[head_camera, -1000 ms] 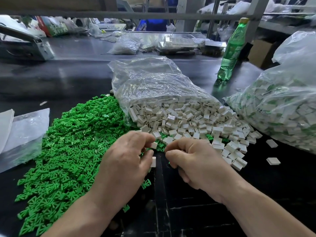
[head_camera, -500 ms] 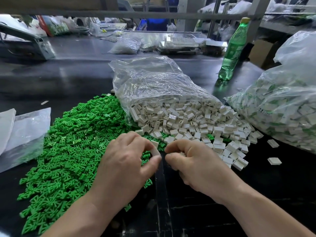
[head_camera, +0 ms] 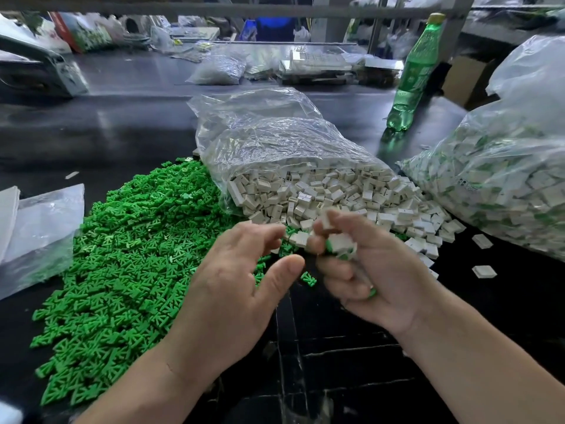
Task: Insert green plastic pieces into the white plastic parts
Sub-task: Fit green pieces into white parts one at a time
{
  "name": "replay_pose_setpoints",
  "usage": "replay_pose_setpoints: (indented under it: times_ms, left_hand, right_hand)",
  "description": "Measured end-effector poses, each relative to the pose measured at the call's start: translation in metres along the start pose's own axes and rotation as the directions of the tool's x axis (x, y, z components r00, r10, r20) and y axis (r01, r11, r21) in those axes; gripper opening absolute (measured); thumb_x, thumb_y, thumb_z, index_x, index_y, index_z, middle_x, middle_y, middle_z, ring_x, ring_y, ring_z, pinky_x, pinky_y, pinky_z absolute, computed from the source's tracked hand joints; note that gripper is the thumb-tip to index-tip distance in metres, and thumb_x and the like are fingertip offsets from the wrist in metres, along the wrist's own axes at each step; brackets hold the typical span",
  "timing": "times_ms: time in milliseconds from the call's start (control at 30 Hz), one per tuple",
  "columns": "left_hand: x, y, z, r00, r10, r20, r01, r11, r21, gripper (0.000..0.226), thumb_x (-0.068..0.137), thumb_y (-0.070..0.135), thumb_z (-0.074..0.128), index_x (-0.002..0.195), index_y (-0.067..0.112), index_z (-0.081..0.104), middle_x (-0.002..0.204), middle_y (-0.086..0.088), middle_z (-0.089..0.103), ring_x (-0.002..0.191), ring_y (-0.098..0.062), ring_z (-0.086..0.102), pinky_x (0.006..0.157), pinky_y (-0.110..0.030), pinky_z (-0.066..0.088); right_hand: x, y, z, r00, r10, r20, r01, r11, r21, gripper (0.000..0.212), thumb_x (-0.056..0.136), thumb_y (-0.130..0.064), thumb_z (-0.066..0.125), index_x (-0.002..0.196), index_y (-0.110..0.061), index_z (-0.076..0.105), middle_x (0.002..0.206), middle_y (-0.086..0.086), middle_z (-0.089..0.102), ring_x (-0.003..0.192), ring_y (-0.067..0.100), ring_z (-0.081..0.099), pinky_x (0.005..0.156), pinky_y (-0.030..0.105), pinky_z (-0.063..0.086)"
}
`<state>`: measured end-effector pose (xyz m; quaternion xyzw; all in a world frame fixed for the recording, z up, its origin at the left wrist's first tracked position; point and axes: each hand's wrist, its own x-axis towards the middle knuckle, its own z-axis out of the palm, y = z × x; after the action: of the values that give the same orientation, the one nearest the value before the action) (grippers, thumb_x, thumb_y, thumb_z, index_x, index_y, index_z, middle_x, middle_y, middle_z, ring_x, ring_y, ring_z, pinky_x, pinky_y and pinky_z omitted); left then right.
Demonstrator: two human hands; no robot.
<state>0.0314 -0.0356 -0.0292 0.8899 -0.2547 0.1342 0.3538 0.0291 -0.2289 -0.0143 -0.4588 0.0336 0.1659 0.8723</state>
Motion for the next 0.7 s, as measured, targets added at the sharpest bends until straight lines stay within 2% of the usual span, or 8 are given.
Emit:
replay_pose_setpoints:
  times_ms: [100, 167, 300, 400, 500, 567, 633, 700]
  left_hand:
    - [0.0, 0.001, 0.006, 0.968, 0.118, 0.221, -0.169, 0.959, 0.228, 0.048, 0.097, 0.047, 0.042, 0.139, 0.028, 0.055, 0.142, 0.013, 0.052, 0.13, -0.011, 0.044, 0.104, -0.033, 0.039]
    - [0.001, 0.0, 0.011, 0.924, 0.182, 0.337, -0.289, 0.908, 0.304, 0.04, 0.095, 0.038, 0.049, 0.131, 0.029, 0.063, 0.138, 0.011, 0.058, 0.124, -0.019, 0.052, 0.094, -0.044, 0.046]
    - [0.003, -0.006, 0.011, 0.921, 0.269, 0.283, -0.352, 0.886, 0.303, 0.029, 0.093, 0.038, 0.046, 0.097, 0.03, 0.074, 0.105, 0.019, 0.069, 0.097, -0.014, 0.059, 0.082, -0.039, 0.042]
    - [0.004, -0.006, 0.01, 0.933, 0.229, 0.276, -0.312, 0.898, 0.31, 0.02, 0.091, 0.036, 0.054, 0.082, 0.027, 0.07, 0.09, 0.016, 0.067, 0.086, -0.015, 0.057, 0.076, -0.039, 0.045]
    - [0.005, -0.004, 0.013, 0.947, 0.219, 0.236, -0.284, 0.915, 0.288, 0.004, 0.083, 0.016, 0.069, 0.083, 0.017, 0.066, 0.079, 0.005, 0.063, 0.076, -0.02, 0.054, 0.071, -0.039, 0.048]
    - [0.004, -0.004, 0.013, 0.96, 0.201, 0.197, -0.246, 0.939, 0.241, 0.019, 0.076, 0.005, 0.076, 0.089, 0.013, 0.065, 0.08, 0.003, 0.063, 0.074, -0.02, 0.055, 0.072, -0.035, 0.05]
    - [0.002, -0.003, 0.011, 0.988, 0.098, 0.117, -0.113, 0.986, 0.125, 0.024, 0.078, 0.006, 0.077, 0.096, 0.016, 0.066, 0.086, 0.008, 0.063, 0.078, -0.008, 0.056, 0.075, -0.019, 0.046]
    - [0.001, -0.004, 0.005, 0.996, -0.083, 0.03, 0.085, 0.993, -0.082, 0.022, 0.086, 0.013, 0.072, 0.102, 0.025, 0.065, 0.091, 0.015, 0.063, 0.085, -0.002, 0.059, 0.074, -0.011, 0.046]
  right_hand:
    - [0.002, -0.013, -0.011, 0.992, -0.102, -0.068, 0.114, 0.972, 0.204, 0.012, 0.088, -0.022, 0.06, 0.09, -0.014, 0.052, 0.074, 0.004, 0.06, 0.039, 0.004, 0.044, 0.026, 0.015, 0.032]
    - [0.002, -0.014, -0.015, 0.989, -0.115, -0.094, 0.134, 0.964, 0.23, 0.014, 0.086, -0.018, 0.061, 0.088, -0.016, 0.047, 0.074, 0.004, 0.059, 0.039, 0.005, 0.043, 0.026, 0.015, 0.031]
    - [0.004, -0.008, -0.015, 0.989, -0.081, -0.122, 0.094, 0.989, 0.11, 0.009, 0.082, -0.013, 0.066, 0.08, -0.015, 0.057, 0.076, 0.004, 0.061, 0.041, 0.006, 0.042, 0.028, 0.016, 0.03]
    - [0.005, -0.004, -0.012, 0.981, -0.089, -0.171, 0.076, 0.994, -0.084, 0.01, 0.088, -0.005, 0.063, 0.088, -0.013, 0.057, 0.074, 0.007, 0.06, 0.041, 0.009, 0.043, 0.03, 0.016, 0.029]
    - [0.005, 0.0, -0.009, 0.974, -0.077, -0.213, 0.042, 0.986, -0.162, 0.011, 0.091, -0.004, 0.064, 0.099, -0.012, 0.062, 0.072, 0.007, 0.058, 0.042, 0.011, 0.043, 0.032, 0.016, 0.027]
    - [0.004, 0.002, -0.008, 0.974, -0.063, -0.216, 0.015, 0.976, -0.215, 0.011, 0.093, -0.006, 0.065, 0.105, -0.008, 0.065, 0.074, 0.007, 0.059, 0.045, 0.012, 0.044, 0.032, 0.017, 0.027]
    - [0.003, 0.004, -0.006, 0.979, -0.034, -0.203, -0.019, 0.967, -0.254, 0.014, 0.095, -0.009, 0.065, 0.108, -0.005, 0.068, 0.075, 0.008, 0.06, 0.047, 0.013, 0.046, 0.032, 0.017, 0.028]
    - [0.002, 0.008, -0.003, 0.987, -0.001, -0.159, -0.047, 0.953, -0.3, 0.011, 0.097, -0.011, 0.063, 0.103, -0.008, 0.072, 0.076, 0.007, 0.061, 0.048, 0.012, 0.047, 0.032, 0.017, 0.029]
